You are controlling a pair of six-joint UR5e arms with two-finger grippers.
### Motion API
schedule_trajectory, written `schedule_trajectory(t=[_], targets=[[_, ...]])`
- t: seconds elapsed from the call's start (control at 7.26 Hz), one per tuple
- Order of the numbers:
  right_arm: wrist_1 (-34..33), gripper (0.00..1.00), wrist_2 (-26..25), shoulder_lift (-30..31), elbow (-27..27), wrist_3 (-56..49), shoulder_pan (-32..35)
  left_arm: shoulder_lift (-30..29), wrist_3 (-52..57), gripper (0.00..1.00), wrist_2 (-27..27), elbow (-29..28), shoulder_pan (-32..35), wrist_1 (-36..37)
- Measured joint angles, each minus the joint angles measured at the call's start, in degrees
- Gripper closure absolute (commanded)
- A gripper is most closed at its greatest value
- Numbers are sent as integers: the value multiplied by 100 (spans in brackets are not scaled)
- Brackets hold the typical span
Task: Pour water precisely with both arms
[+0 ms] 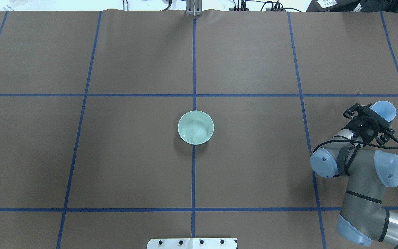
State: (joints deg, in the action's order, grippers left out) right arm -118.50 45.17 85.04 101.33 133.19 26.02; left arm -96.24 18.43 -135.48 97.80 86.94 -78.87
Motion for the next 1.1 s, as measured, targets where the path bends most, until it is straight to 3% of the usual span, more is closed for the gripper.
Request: schedule_trajectory(t=[0.28,0.69,1.1], targets=[[759,100,-255,-20,77,-646,221,0,-169,0,16,-18,6,3],[2819,100,-275,3,60,-2496,553,72,-190,0,20,-65,69,-22],[5098,100,313,89,25,-3990,758,179,-572,0,15,-205,417,-84]])
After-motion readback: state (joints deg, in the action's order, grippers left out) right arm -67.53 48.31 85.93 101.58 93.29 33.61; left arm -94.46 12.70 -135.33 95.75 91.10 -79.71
